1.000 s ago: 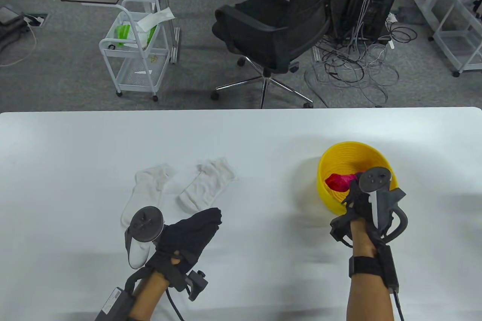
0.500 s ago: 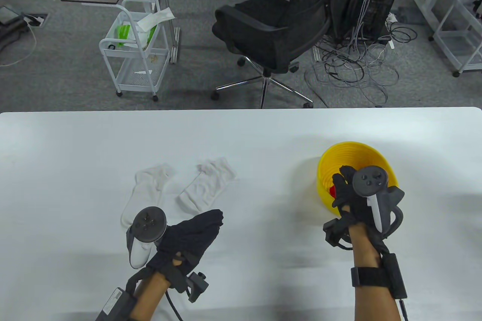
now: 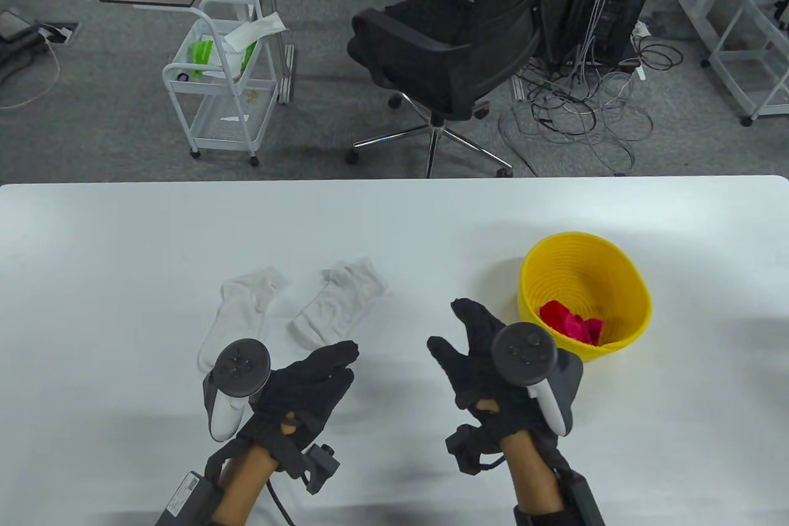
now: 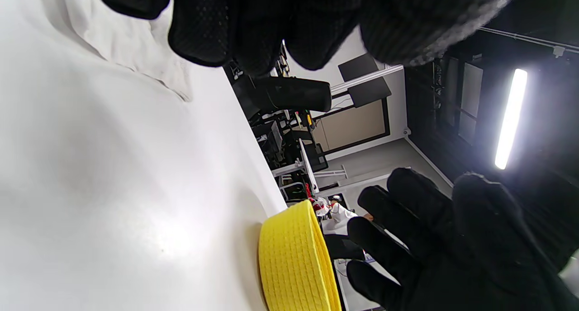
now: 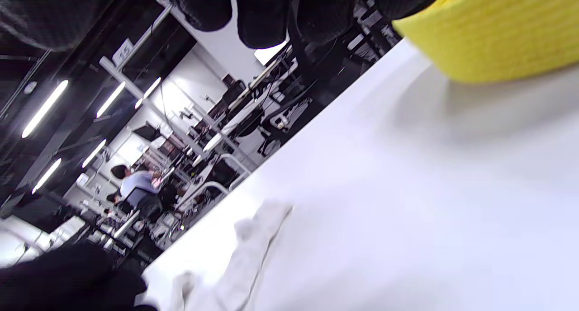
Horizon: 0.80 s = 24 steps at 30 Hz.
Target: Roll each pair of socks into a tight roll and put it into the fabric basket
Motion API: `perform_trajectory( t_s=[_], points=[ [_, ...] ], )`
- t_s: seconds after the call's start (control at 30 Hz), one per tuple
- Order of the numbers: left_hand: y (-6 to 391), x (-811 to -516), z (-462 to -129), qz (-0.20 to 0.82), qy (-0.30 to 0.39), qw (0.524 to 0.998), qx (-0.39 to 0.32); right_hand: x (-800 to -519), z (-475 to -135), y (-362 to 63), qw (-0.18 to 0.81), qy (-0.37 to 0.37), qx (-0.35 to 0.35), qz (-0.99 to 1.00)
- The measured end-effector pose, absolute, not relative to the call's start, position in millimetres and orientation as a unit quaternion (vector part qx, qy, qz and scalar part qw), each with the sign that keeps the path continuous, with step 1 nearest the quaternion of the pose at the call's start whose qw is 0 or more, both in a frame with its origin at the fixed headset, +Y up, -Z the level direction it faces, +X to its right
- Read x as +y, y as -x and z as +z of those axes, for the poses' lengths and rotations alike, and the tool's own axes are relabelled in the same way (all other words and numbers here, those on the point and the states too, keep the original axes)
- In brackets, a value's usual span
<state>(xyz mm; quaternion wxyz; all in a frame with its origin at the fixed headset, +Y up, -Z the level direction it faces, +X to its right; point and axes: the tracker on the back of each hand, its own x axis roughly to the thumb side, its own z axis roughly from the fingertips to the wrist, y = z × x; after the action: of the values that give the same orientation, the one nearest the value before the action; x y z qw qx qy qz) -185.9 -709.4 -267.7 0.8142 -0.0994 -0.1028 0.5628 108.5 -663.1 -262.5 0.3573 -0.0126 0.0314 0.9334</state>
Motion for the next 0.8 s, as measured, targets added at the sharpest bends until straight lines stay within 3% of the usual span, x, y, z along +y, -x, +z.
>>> perform_trajectory(
  t_s=[0.23,0.4,0.47,0.63,0.8],
  points=[
    [193.2,-715.4,-271.5,0.538,0.101,0.833,-0.078,-701.3,-256.5,-95.9,0.344,0.002,0.069,0.936],
    [205.5,-719.2,-276.8,0.529,0.097,0.841,-0.052,-709.7,-257.4,-92.8,0.310,-0.008,0.085,0.947],
    [213.2,-714.0,-281.6,0.524,0.096,0.843,-0.077,-710.6,-258.0,-91.9,0.312,-0.007,0.088,0.946],
    [239.7,-684.5,-287.2,0.495,0.012,0.866,-0.070,-711.5,-260.2,-95.8,0.321,-0.007,0.098,0.942],
    [270.5,-680.2,-307.4,0.472,-0.016,0.881,-0.005,-713.8,-264.2,-102.0,0.329,-0.003,0.113,0.938]
  ],
)
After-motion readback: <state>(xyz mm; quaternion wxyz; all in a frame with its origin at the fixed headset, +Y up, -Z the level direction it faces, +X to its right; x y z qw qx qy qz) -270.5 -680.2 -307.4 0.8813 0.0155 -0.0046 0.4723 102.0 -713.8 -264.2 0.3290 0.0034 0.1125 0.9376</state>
